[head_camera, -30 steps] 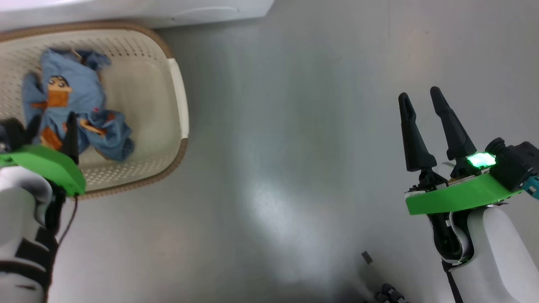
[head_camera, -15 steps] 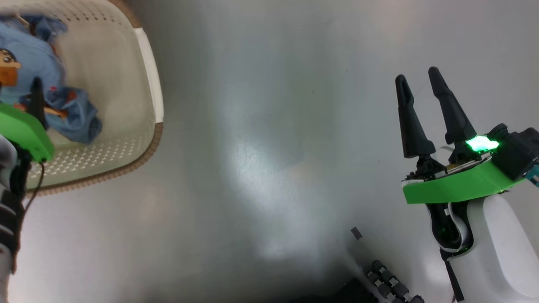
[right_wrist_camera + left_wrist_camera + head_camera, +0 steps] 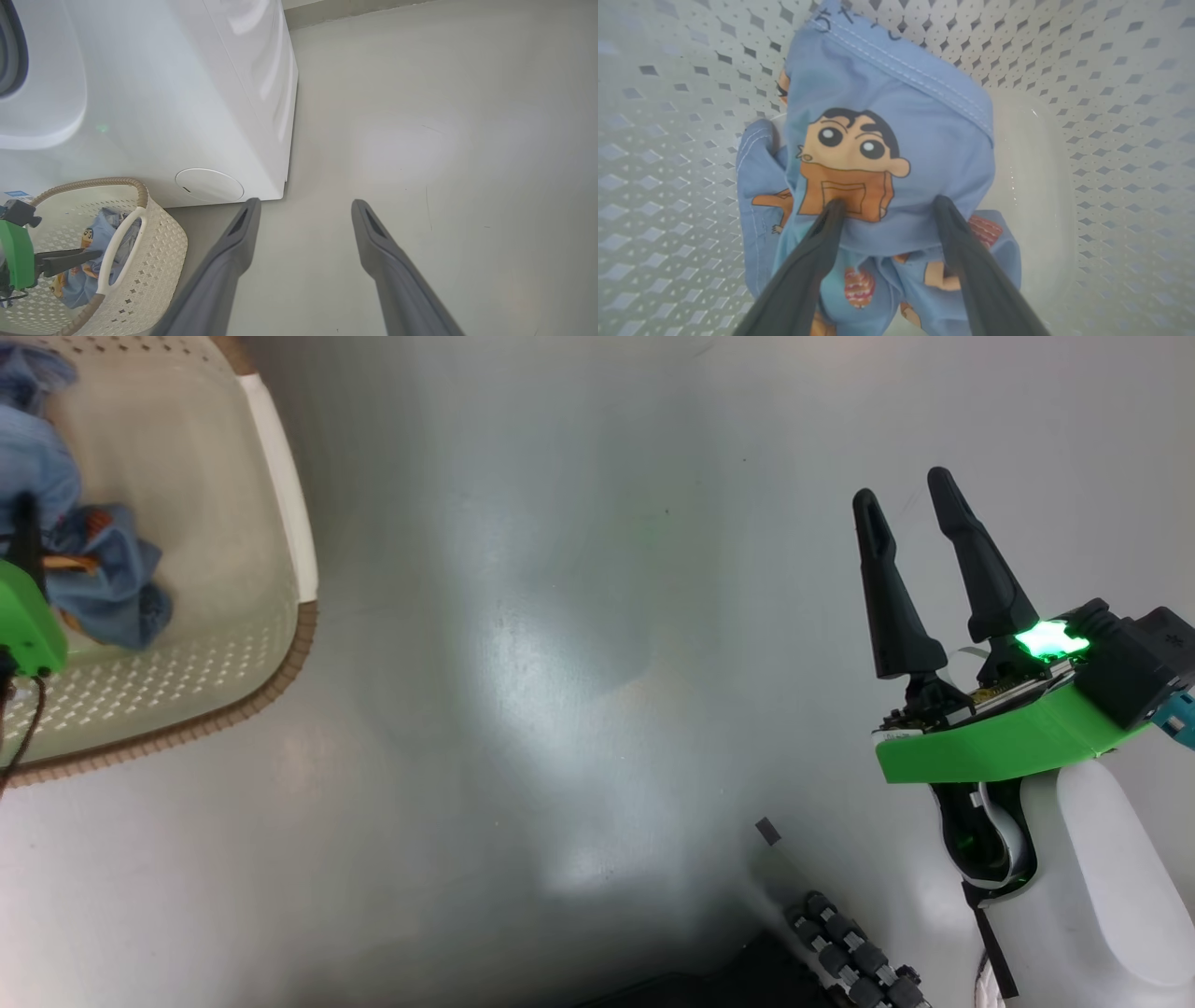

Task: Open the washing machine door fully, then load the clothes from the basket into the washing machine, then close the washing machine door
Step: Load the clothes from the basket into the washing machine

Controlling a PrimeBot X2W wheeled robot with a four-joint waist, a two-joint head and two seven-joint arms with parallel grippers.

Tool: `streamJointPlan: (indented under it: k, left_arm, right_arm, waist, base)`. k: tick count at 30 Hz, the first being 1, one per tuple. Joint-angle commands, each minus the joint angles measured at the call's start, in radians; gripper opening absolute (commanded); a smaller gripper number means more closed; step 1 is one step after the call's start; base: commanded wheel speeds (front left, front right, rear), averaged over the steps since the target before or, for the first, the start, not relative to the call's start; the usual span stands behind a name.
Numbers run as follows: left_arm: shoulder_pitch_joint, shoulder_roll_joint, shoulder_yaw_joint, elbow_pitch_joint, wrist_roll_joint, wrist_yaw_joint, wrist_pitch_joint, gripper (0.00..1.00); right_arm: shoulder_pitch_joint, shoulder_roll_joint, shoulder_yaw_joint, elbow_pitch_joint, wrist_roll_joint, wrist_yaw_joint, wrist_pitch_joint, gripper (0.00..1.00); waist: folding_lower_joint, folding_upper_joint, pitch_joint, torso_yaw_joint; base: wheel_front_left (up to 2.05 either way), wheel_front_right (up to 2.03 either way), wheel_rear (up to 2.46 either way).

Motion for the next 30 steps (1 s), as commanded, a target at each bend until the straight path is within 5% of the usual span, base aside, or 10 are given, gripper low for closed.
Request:
streamJointPlan:
  k: [1, 2, 4, 22, 30]
  left_arm:
    - [0.003, 0.057, 0.013, 0.002, -0.009, 0.001, 0.008, 0.73]
    - [0.001, 0.059, 0.013, 0.003, -0.011, 0.002, 0.012, 0.42]
    - [-0.003, 0.060, 0.012, 0.005, -0.012, 0.004, 0.016, 0.00]
    - [0.053, -0.006, 0.058, 0.003, -0.099, 0.002, -0.083, 0.00]
    - [0.160, -0.031, 0.094, -0.127, -0.109, -0.001, -0.098, 0.00]
  right_arm:
    - [0.030, 0.002, 0.020, -0.025, 0.002, 0.002, -0.005, 1.00]
    - [0.030, 0.001, 0.020, -0.026, 0.003, 0.002, -0.005, 1.00]
    - [0.031, 0.000, 0.019, -0.027, 0.002, 0.002, -0.005, 1.00]
    - [0.034, -0.017, -0.007, -0.014, -0.009, 0.002, -0.005, 1.00]
    - [0.049, -0.035, -0.007, 0.016, -0.007, 0.002, -0.005, 1.00]
  waist:
    - [0.0000, -0.0001, 0.006, -0.009]
    - [0.0000, -0.0001, 0.007, -0.010]
    - [0.0000, -0.0001, 0.010, -0.012]
    - [0.0000, -0.0001, -0.104, 0.054]
    - [0.0000, -0.0001, -0.226, 0.099]
  base:
    - [0.00, 0.00, 0.00]
    - [0.00, 0.00, 0.00]
    - [0.00, 0.00, 0.00]
    - [0.00, 0.00, 0.00]
    - [0.00, 0.00, 0.00]
